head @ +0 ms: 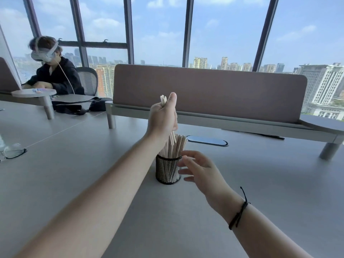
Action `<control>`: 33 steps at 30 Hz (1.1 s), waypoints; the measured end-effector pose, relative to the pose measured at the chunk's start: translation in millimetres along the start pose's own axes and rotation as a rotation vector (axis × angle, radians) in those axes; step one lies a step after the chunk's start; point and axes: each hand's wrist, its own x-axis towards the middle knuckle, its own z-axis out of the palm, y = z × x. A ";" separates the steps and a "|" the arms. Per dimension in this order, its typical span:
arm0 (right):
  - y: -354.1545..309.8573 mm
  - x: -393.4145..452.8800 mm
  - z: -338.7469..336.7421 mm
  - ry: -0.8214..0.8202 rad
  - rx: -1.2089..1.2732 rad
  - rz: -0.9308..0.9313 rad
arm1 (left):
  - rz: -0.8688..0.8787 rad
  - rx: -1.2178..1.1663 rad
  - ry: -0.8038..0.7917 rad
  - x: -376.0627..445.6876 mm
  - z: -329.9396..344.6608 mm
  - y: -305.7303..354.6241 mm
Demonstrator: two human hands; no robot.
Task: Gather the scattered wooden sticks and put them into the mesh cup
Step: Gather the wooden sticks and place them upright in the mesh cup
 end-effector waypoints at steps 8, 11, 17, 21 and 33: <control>22.5 13.4 10.8 0.223 -0.108 0.003 | 0.286 0.721 -0.041 11.8 -17.3 -34.1; 28.8 16.0 15.4 0.222 -0.221 -0.015 | 0.395 0.817 -0.068 12.4 -27.9 -34.5; 34.1 32.1 37.5 0.153 -0.231 -0.077 | 0.297 1.024 -0.296 18.7 -36.6 -40.9; 32.5 40.6 44.7 0.166 -0.221 -0.112 | 0.245 0.996 -0.308 12.8 -36.4 -48.0; 28.3 16.5 19.6 0.070 -0.408 -0.214 | 0.296 0.998 -0.493 -33.5 -3.8 -40.8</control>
